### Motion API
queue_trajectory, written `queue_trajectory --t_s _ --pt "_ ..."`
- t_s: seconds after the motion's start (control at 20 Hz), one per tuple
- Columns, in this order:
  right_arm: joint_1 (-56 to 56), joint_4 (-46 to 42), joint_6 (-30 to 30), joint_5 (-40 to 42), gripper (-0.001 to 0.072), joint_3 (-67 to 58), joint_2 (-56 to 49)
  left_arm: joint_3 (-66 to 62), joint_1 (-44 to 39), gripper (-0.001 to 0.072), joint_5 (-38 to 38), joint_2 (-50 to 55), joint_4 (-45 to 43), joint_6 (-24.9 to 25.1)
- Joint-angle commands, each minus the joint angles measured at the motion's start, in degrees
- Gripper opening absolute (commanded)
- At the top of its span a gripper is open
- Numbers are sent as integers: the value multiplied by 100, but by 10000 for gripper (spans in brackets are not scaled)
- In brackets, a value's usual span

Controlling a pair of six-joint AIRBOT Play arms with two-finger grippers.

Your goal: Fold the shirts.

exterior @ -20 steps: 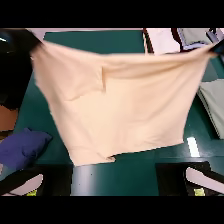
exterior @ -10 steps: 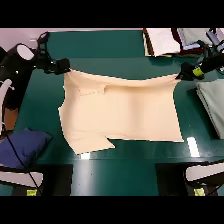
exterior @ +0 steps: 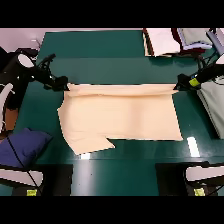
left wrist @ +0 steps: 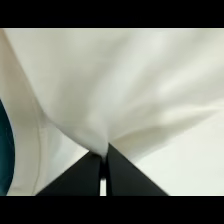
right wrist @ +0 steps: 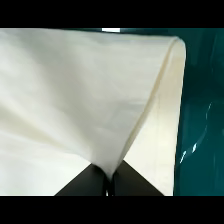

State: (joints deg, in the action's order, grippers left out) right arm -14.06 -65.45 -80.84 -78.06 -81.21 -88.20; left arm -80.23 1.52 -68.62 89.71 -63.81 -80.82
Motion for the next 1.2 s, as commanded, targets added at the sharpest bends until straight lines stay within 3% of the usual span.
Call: queue_trajectory --t_s 0.0,0.05,0.1,0.15,0.3,0.45,0.75,0.9,1.15 --pt "4 -2 7 238 144 483 107 369 7 156 13 2 -85 28" --pt "4 15 7 232 426 476 140 365 9 488 -9 -26 -94 -7" --pt "-17 63 7 232 462 476 227 356 39 543 -109 -103 -96 -63" --pt "-46 103 9 208 461 476 358 356 68 485 -225 -227 -96 -63" --pt "-94 90 35 -140 460 487 1016 702 48 482 -544 -1069 -776 -188" --pt "-37 98 37 -374 459 487 1705 2245 48 482 -518 -2371 -1014 -343" --pt "310 96 35 -179 451 487 2361 5010 48 482 -389 -4044 4 -487" --pt "424 103 33 -232 451 487 2356 5580 -17 482 -223 -4085 455 -448" --pt "433 142 33 -310 451 487 2358 5825 -920 481 789 -4083 1049 -483"
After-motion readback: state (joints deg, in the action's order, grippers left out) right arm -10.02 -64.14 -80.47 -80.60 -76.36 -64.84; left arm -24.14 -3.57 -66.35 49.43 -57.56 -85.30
